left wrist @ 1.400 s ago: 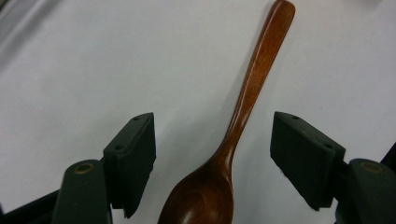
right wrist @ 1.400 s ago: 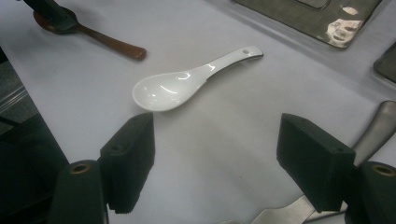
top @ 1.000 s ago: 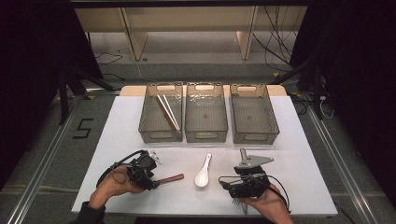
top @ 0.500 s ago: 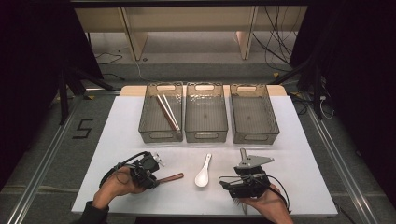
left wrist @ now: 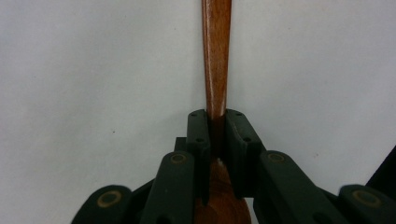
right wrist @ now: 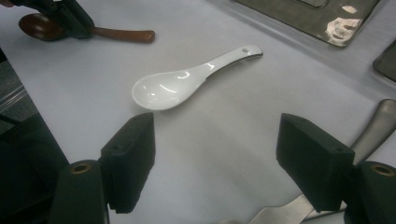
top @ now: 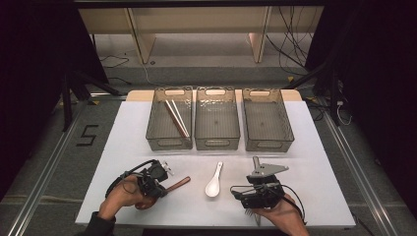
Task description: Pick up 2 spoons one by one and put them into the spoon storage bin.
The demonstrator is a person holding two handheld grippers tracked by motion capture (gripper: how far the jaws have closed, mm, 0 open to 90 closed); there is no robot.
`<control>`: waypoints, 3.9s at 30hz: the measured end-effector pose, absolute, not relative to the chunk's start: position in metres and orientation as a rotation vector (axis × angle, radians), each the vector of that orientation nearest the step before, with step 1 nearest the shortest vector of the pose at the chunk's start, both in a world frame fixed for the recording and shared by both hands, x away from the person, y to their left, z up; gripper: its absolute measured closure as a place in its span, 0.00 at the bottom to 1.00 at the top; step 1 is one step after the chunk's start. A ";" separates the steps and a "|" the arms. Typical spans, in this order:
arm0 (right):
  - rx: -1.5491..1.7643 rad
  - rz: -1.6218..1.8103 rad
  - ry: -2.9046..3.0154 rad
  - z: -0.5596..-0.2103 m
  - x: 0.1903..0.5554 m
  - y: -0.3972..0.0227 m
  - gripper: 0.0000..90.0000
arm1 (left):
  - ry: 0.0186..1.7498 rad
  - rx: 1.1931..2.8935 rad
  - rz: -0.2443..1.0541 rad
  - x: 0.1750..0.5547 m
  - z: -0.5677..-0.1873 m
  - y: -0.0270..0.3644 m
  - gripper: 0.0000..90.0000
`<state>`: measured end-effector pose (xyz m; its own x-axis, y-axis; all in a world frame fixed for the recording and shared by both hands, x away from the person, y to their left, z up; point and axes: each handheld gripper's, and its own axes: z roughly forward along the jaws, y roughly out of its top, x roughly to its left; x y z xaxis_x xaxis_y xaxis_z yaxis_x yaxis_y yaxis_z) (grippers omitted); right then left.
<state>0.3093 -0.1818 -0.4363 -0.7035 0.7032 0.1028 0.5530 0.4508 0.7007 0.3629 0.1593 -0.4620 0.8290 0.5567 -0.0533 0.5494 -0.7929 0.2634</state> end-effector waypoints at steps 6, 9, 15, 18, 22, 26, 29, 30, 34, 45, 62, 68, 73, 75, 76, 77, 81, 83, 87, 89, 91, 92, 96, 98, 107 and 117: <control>1.099 1.094 2.495 -0.436 0.309 -0.182 0.32 | 0.863 2.680 0.044 0.364 -0.456 0.161 0.90; 1.100 1.094 2.495 -0.436 0.309 -0.183 0.32 | 0.873 2.650 0.041 0.365 -0.451 0.164 0.90; 1.102 1.098 2.492 -0.436 0.309 -0.183 0.32 | 0.918 2.548 0.032 0.369 -0.443 0.167 0.90; 1.104 1.099 2.488 -0.435 0.309 -0.183 0.32 | 0.924 2.494 0.029 0.372 -0.436 0.168 0.90; 1.104 1.101 2.484 -0.435 0.309 -0.183 0.32 | 0.916 2.435 0.023 0.377 -0.428 0.168 0.90; 1.104 1.110 2.475 -0.435 0.309 -0.184 0.32 | 0.917 2.369 0.031 0.385 -0.420 0.167 0.90; 1.105 1.113 2.472 -0.435 0.309 -0.185 0.32 | 0.924 2.326 0.039 0.391 -0.414 0.165 0.90; 1.105 1.112 2.473 -0.435 0.309 -0.185 0.32 | 0.921 2.325 0.043 0.393 -0.413 0.164 0.90; 1.106 1.113 2.474 -0.435 0.309 -0.184 0.32 | 0.918 2.287 0.048 0.401 -0.406 0.160 0.90; 1.109 1.118 2.470 -0.435 0.308 -0.186 0.32 | 0.922 2.208 0.082 0.423 -0.392 0.147 0.90; 1.106 1.126 2.465 -0.435 0.308 -0.187 0.32 | 0.947 2.076 0.140 0.463 -0.367 0.125 0.90; 1.107 1.129 2.465 -0.435 0.308 -0.187 0.32 | 0.962 2.046 0.139 0.476 -0.363 0.117 0.90; 1.104 1.130 2.465 -0.435 0.308 -0.188 0.32 | 0.987 2.040 0.148 0.489 -0.366 0.113 0.90; 1.107 1.130 2.464 -0.435 0.308 -0.188 0.32 | 0.998 2.030 0.150 0.492 -0.368 0.112 0.90; 1.107 1.131 2.464 -0.435 0.308 -0.188 0.32 | 1.007 2.022 0.148 0.494 -0.368 0.112 0.90; 1.107 1.131 2.464 -0.435 0.308 -0.188 0.32 | 1.012 2.007 0.146 0.496 -0.369 0.111 0.90; 1.109 1.129 2.467 -0.436 0.308 -0.187 0.32 | 1.022 1.991 0.154 0.505 -0.369 0.105 0.90; 1.108 1.130 2.470 -0.436 0.308 -0.187 0.32 | 1.021 1.986 0.161 0.509 -0.369 0.101 0.90; 1.108 1.131 2.471 -0.436 0.308 -0.188 0.32 | 1.028 1.979 0.160 0.517 -0.367 0.093 0.90; 1.106 1.133 2.471 -0.436 0.308 -0.188 0.32 | 1.033 1.963 0.156 0.521 -0.367 0.089 0.90; 1.106 1.134 2.470 -0.436 0.308 -0.189 0.32 | 1.042 1.963 0.156 0.524 -0.369 0.084 0.90; 1.106 1.133 2.471 -0.436 0.309 -0.189 0.32 | 1.047 1.961 0.151 0.525 -0.369 0.083 0.90; 1.100 1.134 2.476 -0.436 0.308 -0.188 0.32 | 1.055 1.953 0.160 0.529 -0.370 0.078 0.90; 1.103 1.134 2.473 -0.436 0.308 -0.188 0.32 | 1.059 1.950 0.166 0.530 -0.371 0.078 0.90; 1.103 1.133 2.476 -0.436 0.308 -0.188 0.32 | 1.091 1.919 0.158 0.537 -0.385 0.074 0.90; 1.102 1.133 2.475 -0.436 0.308 -0.189 0.32 | 1.103 1.912 0.181 0.539 -0.392 0.068 0.89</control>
